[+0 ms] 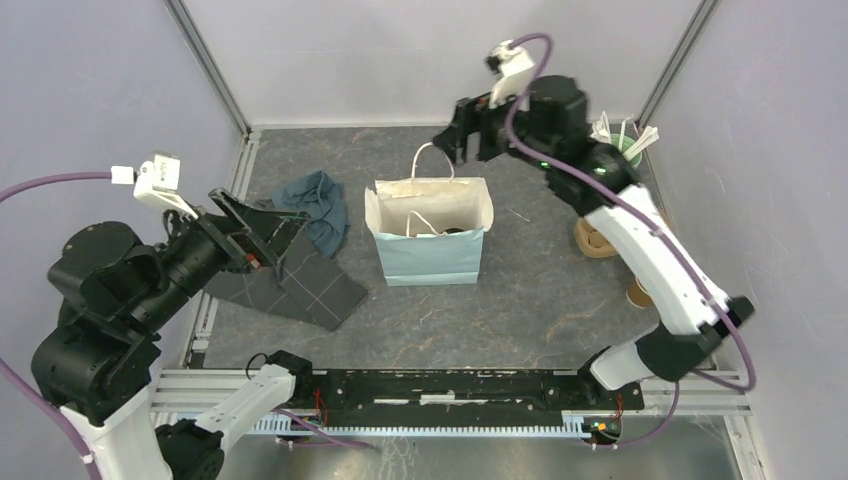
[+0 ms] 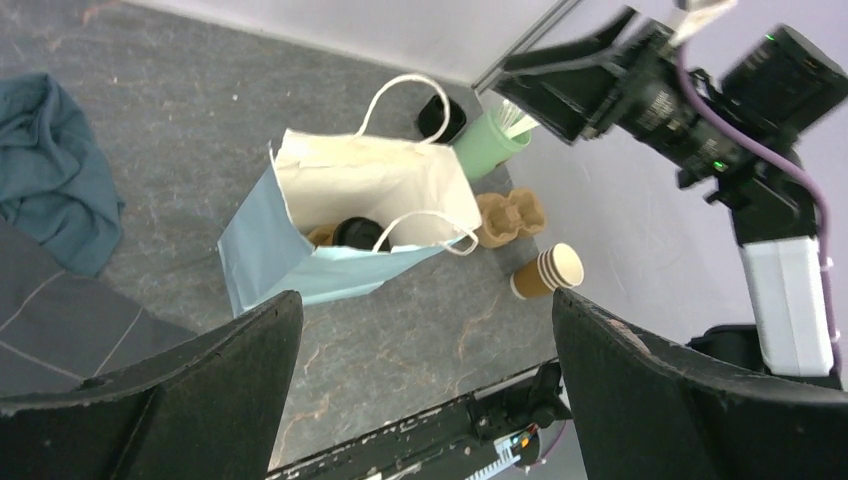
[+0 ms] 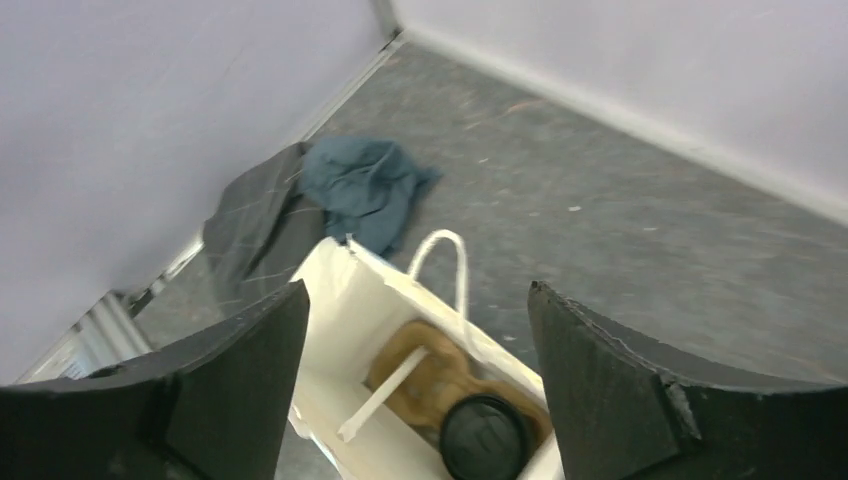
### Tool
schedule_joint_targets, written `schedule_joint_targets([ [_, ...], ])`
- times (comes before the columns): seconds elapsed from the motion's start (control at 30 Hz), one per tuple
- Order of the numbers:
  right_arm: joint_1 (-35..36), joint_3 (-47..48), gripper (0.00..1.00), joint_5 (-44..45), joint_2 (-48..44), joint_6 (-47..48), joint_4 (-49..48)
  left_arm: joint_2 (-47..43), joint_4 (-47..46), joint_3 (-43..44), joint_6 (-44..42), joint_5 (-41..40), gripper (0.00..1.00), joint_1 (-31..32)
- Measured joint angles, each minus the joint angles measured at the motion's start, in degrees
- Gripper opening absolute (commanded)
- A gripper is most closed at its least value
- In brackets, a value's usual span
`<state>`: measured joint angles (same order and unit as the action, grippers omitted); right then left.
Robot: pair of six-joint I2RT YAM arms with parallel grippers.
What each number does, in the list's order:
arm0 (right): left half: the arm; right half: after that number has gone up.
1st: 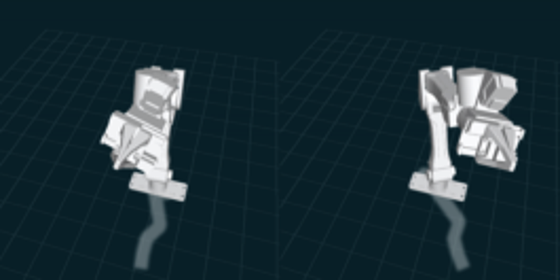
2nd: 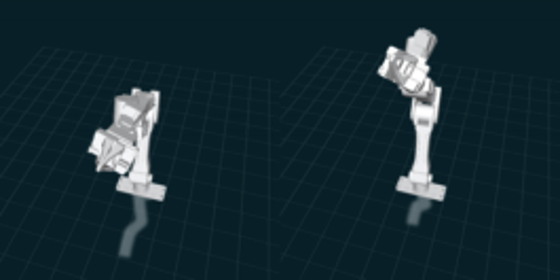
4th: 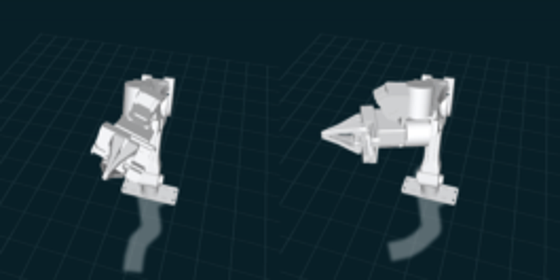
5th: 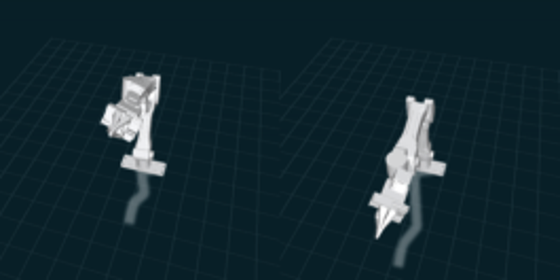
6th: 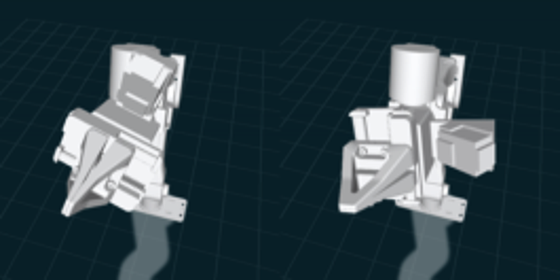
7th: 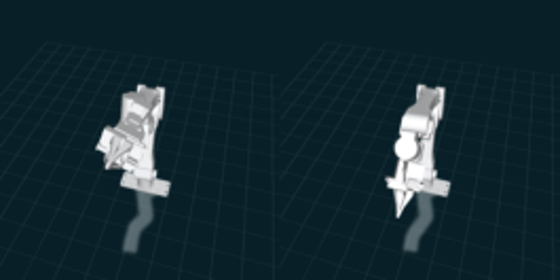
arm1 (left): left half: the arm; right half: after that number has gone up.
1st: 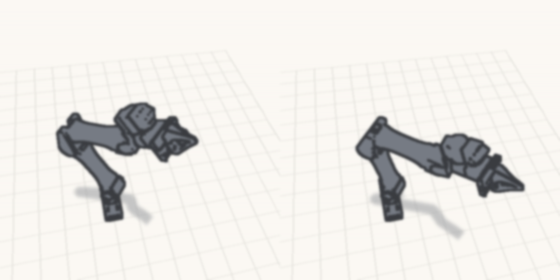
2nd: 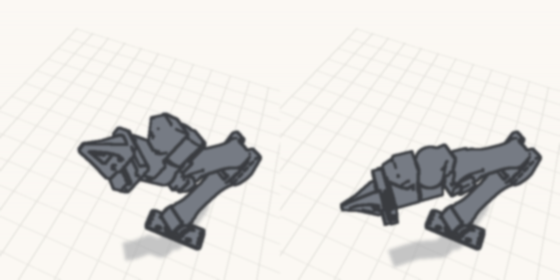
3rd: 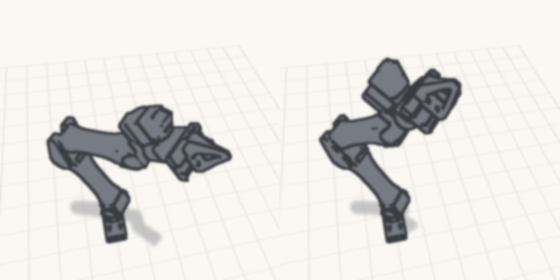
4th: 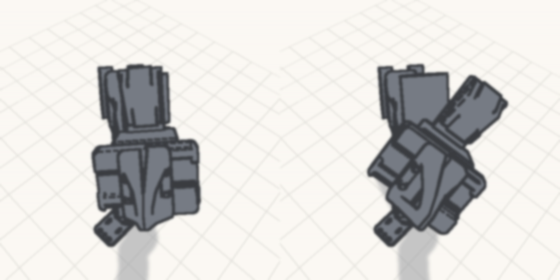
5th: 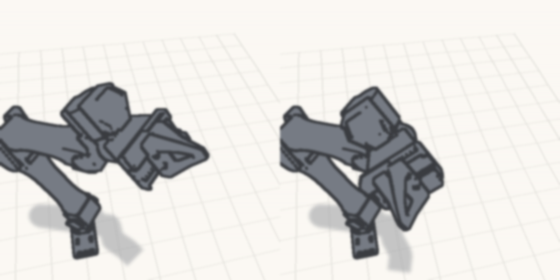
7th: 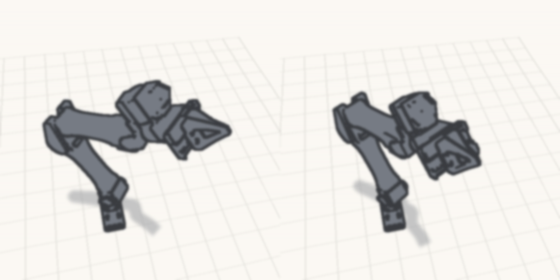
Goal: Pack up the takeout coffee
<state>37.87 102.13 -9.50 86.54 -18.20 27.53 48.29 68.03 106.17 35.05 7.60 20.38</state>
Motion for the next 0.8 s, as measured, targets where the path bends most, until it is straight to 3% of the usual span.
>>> schedule_joint_targets([
  [0.03,-0.7,2.5,0.98,1.7,-1.3,2.1,3.3,0.7,0.1,1.5,0.0,0.0,1.00,0.0],
  [0.2,-1.7,5.2,0.98,7.0,-15.2,6.3,12.5,2.7,0.0,5.9,-0.1,0.0,1.00,0.0],
  [0.43,-1.5,1.3,0.98,11.5,-41.7,2.5,13.9,3.6,-5.7,7.6,-0.1,0.2,1.00,0.0],
  [0.53,-1.5,2.5,0.98,13.5,-45.1,0.6,15.1,3.8,-9.1,8.1,-0.1,0.0,1.00,0.0],
  [0.8,-1.5,0.9,0.98,21.0,-43.6,-5.2,25.4,3.8,-15.1,9.0,-0.5,-1.6,1.00,0.0],
])
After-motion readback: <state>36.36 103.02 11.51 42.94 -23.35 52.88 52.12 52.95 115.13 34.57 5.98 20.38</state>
